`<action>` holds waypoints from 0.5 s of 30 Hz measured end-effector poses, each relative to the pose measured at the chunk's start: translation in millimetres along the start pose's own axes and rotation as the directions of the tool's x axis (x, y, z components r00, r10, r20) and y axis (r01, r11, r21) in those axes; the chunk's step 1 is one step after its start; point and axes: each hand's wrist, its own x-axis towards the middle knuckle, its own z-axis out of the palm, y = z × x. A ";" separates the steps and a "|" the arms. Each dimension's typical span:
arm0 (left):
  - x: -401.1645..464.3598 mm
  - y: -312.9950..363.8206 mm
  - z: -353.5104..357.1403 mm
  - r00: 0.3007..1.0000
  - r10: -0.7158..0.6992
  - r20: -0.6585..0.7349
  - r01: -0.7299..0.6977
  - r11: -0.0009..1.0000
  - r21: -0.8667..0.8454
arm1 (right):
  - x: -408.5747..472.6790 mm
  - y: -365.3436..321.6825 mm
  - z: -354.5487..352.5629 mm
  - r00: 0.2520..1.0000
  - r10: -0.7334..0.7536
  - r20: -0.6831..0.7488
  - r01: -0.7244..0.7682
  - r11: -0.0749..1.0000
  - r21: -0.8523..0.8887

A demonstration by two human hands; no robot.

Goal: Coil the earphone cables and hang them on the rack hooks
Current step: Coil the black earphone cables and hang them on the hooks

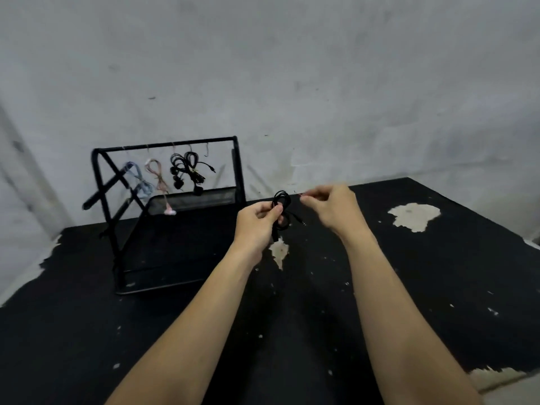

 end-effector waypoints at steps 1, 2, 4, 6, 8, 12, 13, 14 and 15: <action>0.1 4.7 -10.2 1.000 0.011 -0.013 -0.011 1.000 -0.012 | 2.9 -11.8 7.7 0.998 -0.052 0.017 0.052 0.998 0.023; -0.9 9.1 -17.6 1.000 0.022 -0.017 -0.022 1.000 -0.017 | 3.8 -21.7 13.9 0.995 -0.099 0.028 0.098 0.995 0.037; -1.7 17.1 -33.2 0.999 0.041 -0.022 -0.042 0.999 -0.033 | 2.0 -39.1 27.9 0.982 -0.178 0.064 0.176 0.984 0.038; -1.8 23.2 -46.4 0.999 0.048 -0.023 -0.049 0.998 -0.044 | -1.4 -49.4 40.4 0.970 -0.217 0.108 0.214 0.976 0.043; -3.2 28.5 -54.9 0.999 0.041 -0.020 -0.042 0.997 -0.070 | -5.5 -54.8 47.5 0.959 -0.234 0.157 0.227 0.972 0.062; -5.3 34.0 -66.0 0.999 0.027 -0.023 -0.030 0.988 -0.150 | -12.0 -63.4 60.4 0.937 -0.309 0.159 0.302 0.951 0.068; -5.3 33.8 -67.1 1.000 0.023 -0.019 -0.026 0.988 -0.153 | -12.8 -65.3 62.7 0.933 -0.339 0.121 0.331 0.940 0.080; -5.7 33.2 -68.7 1.000 0.023 -0.018 -0.025 0.989 -0.148 | -13.1 -67.3 65.4 0.927 -0.366 0.079 0.359 0.929 0.089; -6.4 32.5 -69.4 1.000 0.026 -0.014 -0.028 0.990 -0.141 | -12.9 -68.1 67.2 0.916 -0.398 0.039 0.394 0.915 0.083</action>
